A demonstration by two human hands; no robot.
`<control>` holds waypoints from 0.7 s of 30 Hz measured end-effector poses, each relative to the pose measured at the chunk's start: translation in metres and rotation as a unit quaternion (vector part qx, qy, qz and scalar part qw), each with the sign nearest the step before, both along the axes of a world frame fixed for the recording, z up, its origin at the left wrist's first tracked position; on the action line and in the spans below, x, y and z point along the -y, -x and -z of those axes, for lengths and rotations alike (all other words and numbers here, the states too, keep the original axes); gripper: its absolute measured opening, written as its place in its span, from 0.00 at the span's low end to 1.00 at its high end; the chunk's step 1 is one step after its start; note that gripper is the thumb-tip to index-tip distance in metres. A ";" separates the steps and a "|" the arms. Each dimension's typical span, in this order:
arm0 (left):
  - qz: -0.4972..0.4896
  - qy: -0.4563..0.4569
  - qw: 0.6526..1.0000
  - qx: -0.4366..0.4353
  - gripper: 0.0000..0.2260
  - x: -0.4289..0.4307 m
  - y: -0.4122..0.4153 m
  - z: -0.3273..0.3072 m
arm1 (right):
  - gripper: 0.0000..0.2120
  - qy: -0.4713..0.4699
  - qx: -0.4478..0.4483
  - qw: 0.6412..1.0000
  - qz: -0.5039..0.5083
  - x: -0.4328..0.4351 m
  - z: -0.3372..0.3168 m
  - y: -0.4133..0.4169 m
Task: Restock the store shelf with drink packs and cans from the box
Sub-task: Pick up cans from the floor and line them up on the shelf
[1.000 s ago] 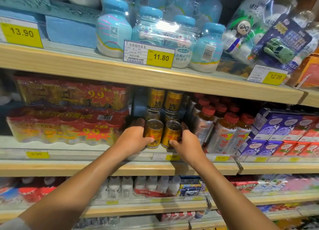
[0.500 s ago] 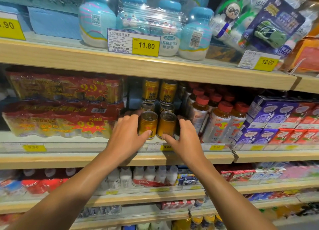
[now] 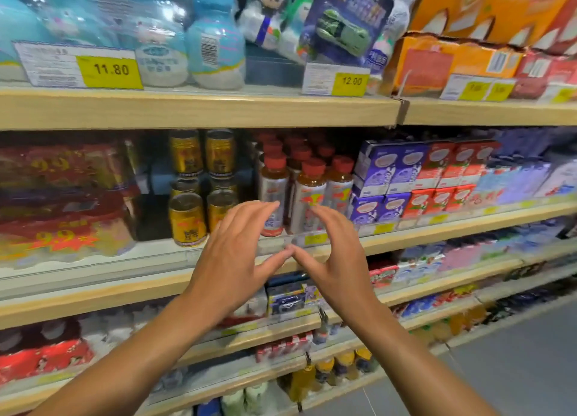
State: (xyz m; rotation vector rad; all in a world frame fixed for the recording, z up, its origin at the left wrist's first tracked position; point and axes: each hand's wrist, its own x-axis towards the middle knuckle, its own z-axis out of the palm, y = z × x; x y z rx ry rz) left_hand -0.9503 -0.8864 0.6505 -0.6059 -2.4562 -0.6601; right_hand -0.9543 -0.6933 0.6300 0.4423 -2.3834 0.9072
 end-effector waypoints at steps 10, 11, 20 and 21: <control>0.153 0.029 0.986 0.058 0.33 -0.185 0.002 0.023 | 0.36 0.021 0.047 0.985 0.165 -0.178 0.029 -0.064; 0.170 0.027 0.983 0.066 0.34 -0.209 0.001 0.028 | 0.37 0.018 0.053 0.980 0.190 -0.202 0.034 -0.074; 0.294 0.102 0.936 0.167 0.37 -0.397 -0.017 0.122 | 0.41 0.030 0.170 0.906 0.387 -0.402 0.120 -0.175; 0.300 0.120 0.929 0.179 0.37 -0.408 -0.017 0.136 | 0.42 0.029 0.195 0.894 0.403 -0.415 0.133 -0.183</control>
